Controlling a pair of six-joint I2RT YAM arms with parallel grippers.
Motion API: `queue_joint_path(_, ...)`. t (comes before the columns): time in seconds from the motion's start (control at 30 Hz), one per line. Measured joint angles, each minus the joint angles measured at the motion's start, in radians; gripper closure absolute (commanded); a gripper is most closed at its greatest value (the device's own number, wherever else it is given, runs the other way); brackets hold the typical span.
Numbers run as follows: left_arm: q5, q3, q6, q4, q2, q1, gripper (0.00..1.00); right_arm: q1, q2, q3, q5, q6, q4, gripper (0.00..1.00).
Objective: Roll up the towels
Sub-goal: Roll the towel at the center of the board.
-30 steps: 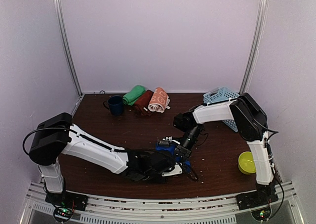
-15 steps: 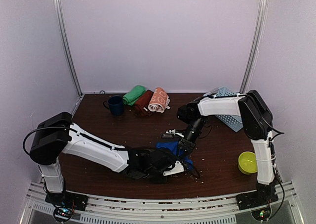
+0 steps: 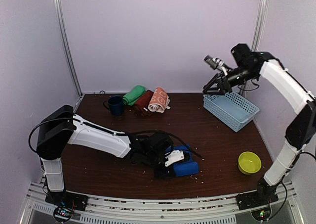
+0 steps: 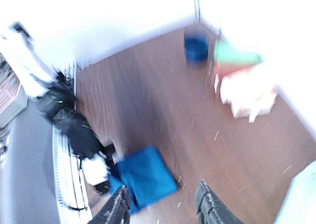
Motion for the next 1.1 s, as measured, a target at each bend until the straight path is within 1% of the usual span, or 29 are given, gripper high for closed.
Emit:
queue_joint_path(0.07,0.109,0.042,-0.027,-0.021,0.035,0.042,0.81,-0.025,-0.160,-0.037,-0.039,0.014,0.070,0.43)
queue_joint_path(0.13,0.216,0.092,-0.055,-0.043,0.080,0.081,0.80,0.011,-0.307,-0.113,-0.099,0.001,0.091,0.38)
queue_joint_path(0.23,0.348,0.130,-0.092,-0.059,0.124,0.124,0.79,0.132,-0.461,-0.220,-0.158,-0.138,0.029,0.37)
queue_joint_path(0.3,0.415,0.134,-0.114,-0.056,0.140,0.146,0.79,0.223,-0.517,-0.318,-0.148,-0.178,0.017,0.36)
queue_joint_path(0.37,0.464,0.152,-0.128,-0.067,0.160,0.161,0.79,0.311,-0.565,-0.451,-0.097,-0.182,0.040,0.36)
queue_joint_path(0.47,0.517,0.193,-0.142,-0.098,0.194,0.168,0.79,0.399,-0.581,-0.608,0.011,-0.187,0.070,0.38)
queue_joint_path(0.57,0.545,0.219,-0.159,-0.120,0.214,0.168,0.79,0.478,-0.578,-0.716,0.142,-0.196,0.106,0.42)
queue_joint_path(0.73,0.549,0.225,-0.188,-0.134,0.217,0.168,0.79,0.621,-0.560,-0.885,0.405,-0.200,0.273,0.43)
queue_joint_path(0.83,0.552,0.225,-0.204,-0.134,0.217,0.168,0.78,0.706,-0.507,-0.953,0.565,-0.181,0.393,0.40)
queue_joint_path(0.93,0.554,0.225,-0.214,-0.134,0.218,0.168,0.77,0.769,-0.437,-0.991,0.695,-0.176,0.505,0.39)
queue_joint_path(1.1,0.565,0.225,-0.218,-0.134,0.222,0.168,0.76,0.816,-0.354,-1.033,0.830,-0.181,0.641,0.39)
